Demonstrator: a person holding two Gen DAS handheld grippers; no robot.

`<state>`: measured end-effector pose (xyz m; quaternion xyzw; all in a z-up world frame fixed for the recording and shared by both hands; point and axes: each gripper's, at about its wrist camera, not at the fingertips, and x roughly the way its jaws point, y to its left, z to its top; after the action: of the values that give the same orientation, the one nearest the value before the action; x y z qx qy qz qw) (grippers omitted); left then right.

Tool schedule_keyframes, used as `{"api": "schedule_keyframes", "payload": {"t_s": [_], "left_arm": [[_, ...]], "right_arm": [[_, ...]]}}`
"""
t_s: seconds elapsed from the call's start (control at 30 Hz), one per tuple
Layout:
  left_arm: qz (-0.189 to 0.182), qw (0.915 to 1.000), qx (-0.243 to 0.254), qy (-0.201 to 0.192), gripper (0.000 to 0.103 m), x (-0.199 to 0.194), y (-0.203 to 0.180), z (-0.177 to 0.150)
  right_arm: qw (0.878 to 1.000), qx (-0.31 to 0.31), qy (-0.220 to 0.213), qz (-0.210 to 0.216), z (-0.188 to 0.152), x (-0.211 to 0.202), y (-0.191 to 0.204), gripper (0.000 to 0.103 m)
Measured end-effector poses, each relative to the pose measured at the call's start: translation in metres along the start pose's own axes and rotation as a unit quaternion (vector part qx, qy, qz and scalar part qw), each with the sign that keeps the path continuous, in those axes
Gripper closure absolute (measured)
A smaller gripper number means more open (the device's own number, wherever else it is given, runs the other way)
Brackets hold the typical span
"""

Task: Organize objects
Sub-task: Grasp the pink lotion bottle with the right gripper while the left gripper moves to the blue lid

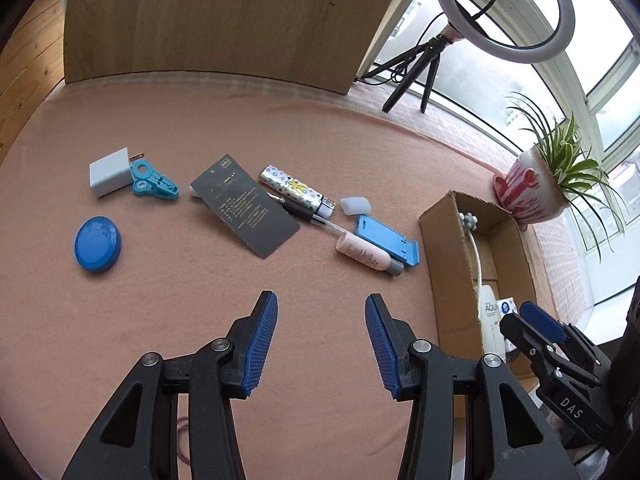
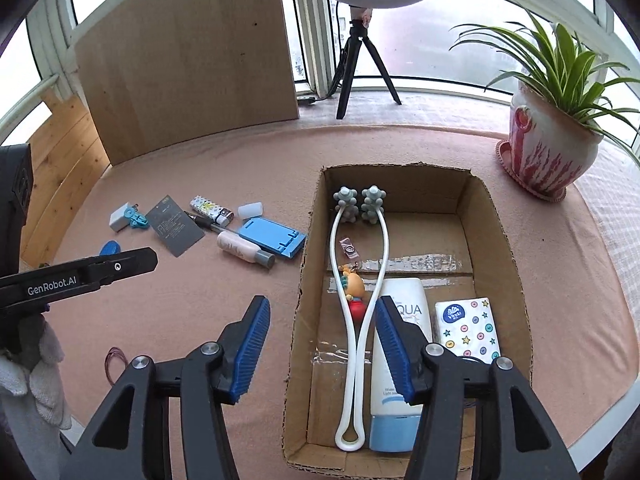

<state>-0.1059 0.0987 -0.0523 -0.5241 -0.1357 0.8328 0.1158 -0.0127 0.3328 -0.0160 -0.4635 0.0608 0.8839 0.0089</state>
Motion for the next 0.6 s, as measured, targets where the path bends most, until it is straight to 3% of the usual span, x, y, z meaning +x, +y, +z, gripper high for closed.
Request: {"api": "schedule_keyframes", "payload": {"t_s": [0.3, 0.6], "left_arm": [[0.050, 0.9976, -0.048, -0.007, 0.054, -0.016, 0.083, -0.004], [0.083, 0.9935, -0.078, -0.009, 0.052, -0.023, 0.141, -0.001]], "right_arm": [[0.999, -0.015, 0.017, 0.047, 0.021, 0.027, 0.040, 0.052], [0.992, -0.033, 0.078, 0.092, 0.045, 0.071, 0.068, 0.052]]}}
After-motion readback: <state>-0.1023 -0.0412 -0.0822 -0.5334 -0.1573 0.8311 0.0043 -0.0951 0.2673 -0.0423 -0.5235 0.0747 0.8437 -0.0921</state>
